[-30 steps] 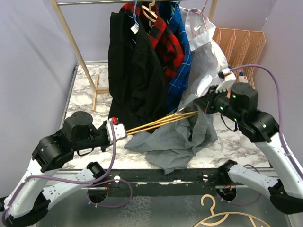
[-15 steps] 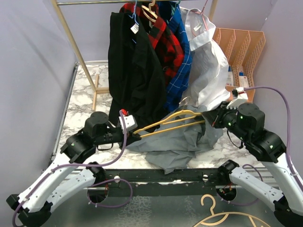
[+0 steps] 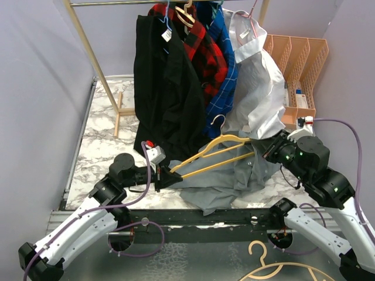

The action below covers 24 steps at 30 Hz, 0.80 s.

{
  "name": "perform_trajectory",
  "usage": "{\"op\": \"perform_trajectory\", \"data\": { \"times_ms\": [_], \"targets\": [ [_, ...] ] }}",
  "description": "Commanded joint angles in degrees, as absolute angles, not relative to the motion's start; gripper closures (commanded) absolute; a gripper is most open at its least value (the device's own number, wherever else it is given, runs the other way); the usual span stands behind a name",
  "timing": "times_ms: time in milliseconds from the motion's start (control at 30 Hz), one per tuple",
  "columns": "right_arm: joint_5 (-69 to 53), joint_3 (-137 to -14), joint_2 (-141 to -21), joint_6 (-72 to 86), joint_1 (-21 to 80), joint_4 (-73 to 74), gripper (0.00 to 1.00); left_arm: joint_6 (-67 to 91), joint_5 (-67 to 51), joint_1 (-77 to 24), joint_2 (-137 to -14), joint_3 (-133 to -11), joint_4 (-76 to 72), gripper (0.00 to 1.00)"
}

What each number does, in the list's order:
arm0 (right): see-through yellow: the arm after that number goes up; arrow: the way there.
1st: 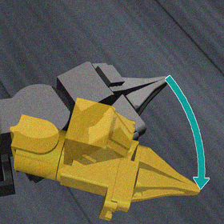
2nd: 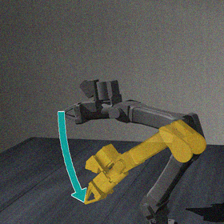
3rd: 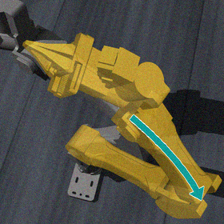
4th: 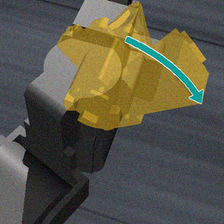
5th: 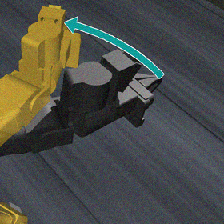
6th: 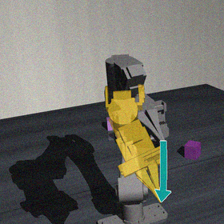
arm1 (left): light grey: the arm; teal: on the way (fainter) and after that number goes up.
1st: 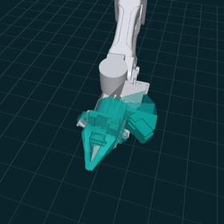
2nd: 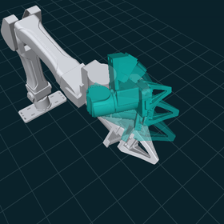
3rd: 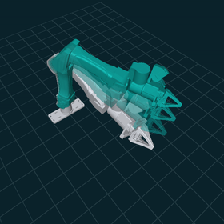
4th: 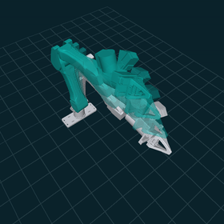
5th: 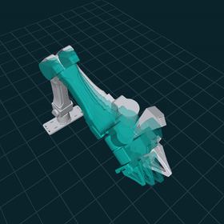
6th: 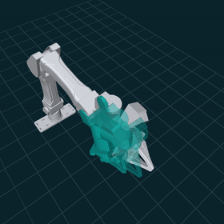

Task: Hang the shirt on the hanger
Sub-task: Hang the shirt on the hanger.

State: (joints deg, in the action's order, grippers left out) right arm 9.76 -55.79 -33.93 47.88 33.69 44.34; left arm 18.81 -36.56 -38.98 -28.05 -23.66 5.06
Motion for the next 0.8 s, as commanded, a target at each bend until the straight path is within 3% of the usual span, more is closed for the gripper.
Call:
{"op": "perform_trajectory", "data": {
  "times_ms": [0, 67, 100, 267, 467, 567, 767],
  "targets": [
    [11.61, -59.67, -34.28, 48.94, 34.01, 47.16, 0.62, 19.28, -36.99, -38.46, -27.90, -27.15, -1.50, 1.00],
    [10.15, -61.76, -35.97, 46.06, 34.01, 48.91, 0.23, 19.05, -36.68, -38.48, -26.84, -27.29, -0.38, 1.00],
    [9.55, -62.88, -36.66, 44.40, 34.01, 49.25, 0.14, 19.08, -36.81, -38.44, -26.63, -27.32, -0.23, 1.00],
    [7.89, -75.75, -40.69, 33.11, 34.01, 51.74, 0.11, 18.75, -35.97, -38.41, -27.56, -28.25, 0.60, 1.00],
    [14.54, -93.28, -47.43, 18.22, 34.01, 62.83, 0.09, 15.53, -36.70, -38.32, -27.55, -33.82, 8.54, 1.00],
    [16.24, -91.42, -47.73, 8.89, 34.00, 61.78, 0.08, 12.25, -38.03, -38.36, -26.20, -37.06, 13.62, 1.00],
    [5.81, -81.05, -45.83, -17.61, 34.01, 55.54, 0.06, 8.34, -36.89, -38.38, -25.67, -40.88, 17.47, 1.00]
  ]
}}
